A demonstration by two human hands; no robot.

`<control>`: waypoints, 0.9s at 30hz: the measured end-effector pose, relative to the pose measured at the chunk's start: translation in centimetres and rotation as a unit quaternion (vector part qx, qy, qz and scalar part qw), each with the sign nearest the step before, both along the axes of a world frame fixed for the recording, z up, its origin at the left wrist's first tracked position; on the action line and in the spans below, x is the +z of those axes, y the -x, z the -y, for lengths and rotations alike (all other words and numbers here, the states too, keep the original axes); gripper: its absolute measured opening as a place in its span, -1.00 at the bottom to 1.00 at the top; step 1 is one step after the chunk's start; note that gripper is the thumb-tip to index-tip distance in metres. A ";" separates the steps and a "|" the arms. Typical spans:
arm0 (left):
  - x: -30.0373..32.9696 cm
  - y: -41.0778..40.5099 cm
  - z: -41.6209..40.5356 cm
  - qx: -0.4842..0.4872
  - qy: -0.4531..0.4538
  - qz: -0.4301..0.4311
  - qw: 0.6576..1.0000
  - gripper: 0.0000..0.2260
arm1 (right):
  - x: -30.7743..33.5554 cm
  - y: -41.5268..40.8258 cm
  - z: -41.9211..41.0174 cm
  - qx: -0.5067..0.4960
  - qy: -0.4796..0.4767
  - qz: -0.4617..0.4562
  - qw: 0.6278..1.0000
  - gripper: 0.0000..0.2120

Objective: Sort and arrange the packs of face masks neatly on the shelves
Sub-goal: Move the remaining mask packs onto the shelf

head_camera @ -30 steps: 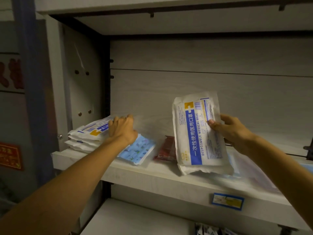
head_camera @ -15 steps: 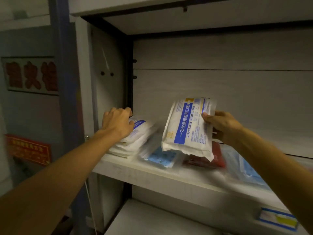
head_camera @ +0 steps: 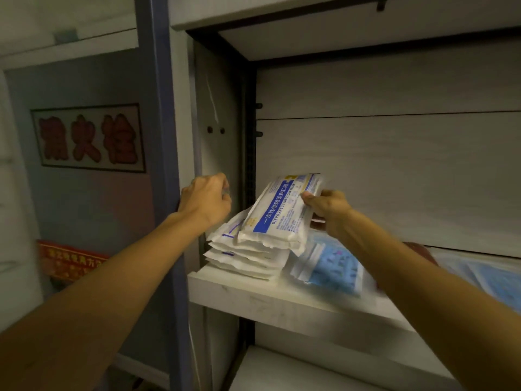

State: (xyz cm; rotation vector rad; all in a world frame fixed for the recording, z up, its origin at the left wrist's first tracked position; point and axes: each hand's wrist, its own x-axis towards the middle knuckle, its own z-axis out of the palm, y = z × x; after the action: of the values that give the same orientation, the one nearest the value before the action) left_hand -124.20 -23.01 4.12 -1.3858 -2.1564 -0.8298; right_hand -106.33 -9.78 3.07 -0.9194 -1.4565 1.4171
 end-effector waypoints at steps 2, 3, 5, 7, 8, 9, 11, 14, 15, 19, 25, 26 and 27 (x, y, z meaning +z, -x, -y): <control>0.2 0.2 -0.2 -0.011 -0.001 0.005 1.000 -0.79 | -0.3 1.5 0.0 -0.001 0.004 0.004 1.000 -0.87; 0.2 0.3 -0.4 -0.018 -0.001 0.007 1.000 -0.79 | -0.5 2.1 -0.1 -0.004 0.005 0.008 1.000 -0.89; 0.3 0.5 -0.9 -0.028 0.003 0.006 1.000 -0.79 | -0.8 3.1 -0.3 -0.011 0.000 0.023 1.000 -0.88; 0.2 0.7 -1.3 -0.037 0.010 0.004 0.999 -0.80 | -0.9 3.7 -0.8 -0.019 -0.008 0.042 0.999 -0.85; 0.2 0.7 -1.6 -0.042 0.012 0.006 0.999 -0.80 | -0.9 3.9 -1.0 -0.024 -0.013 0.051 0.998 -0.84; 0.1 0.7 -1.9 -0.048 0.014 0.009 0.999 -0.80 | -0.9 4.1 -1.2 -0.027 -0.017 0.059 0.998 -0.83; -0.2 0.6 -2.3 -0.061 0.020 0.012 0.998 -0.80 | -1.0 4.4 -1.5 -0.032 -0.018 0.070 0.997 -0.80; -0.7 0.7 -2.8 -0.074 0.030 0.011 0.997 -0.79 | -1.4 4.9 -1.8 -0.039 -0.013 0.083 0.996 -0.81; -0.8 0.7 -3.0 -0.076 0.032 0.011 0.997 -0.79 | -1.5 5.1 -1.9 -0.043 -0.016 0.094 0.995 -0.80; -0.8 1.1 -3.0 -0.076 0.036 0.013 0.996 -0.79 | -2.1 5.1 -2.6 -0.068 -0.071 0.154 0.983 -0.76; -0.9 1.3 -3.0 -0.079 0.042 0.016 0.996 -0.80 | -2.2 4.7 -3.2 -0.117 -0.168 0.314 0.927 -0.57; -0.9 1.3 -3.0 -0.078 0.043 0.015 0.996 -0.80 | -2.1 4.4 -3.0 -0.115 -0.175 0.337 0.918 -0.56; -0.9 1.3 -2.9 -0.076 0.044 0.013 0.996 -0.80 | -2.1 4.2 -3.0 -0.114 -0.181 0.358 0.909 -0.55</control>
State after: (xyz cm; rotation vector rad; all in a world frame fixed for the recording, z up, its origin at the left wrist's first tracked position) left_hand -125.47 -20.06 3.23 -1.6074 -2.1509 -0.8213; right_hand -110.57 -6.75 0.98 -1.3865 -1.9730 0.6032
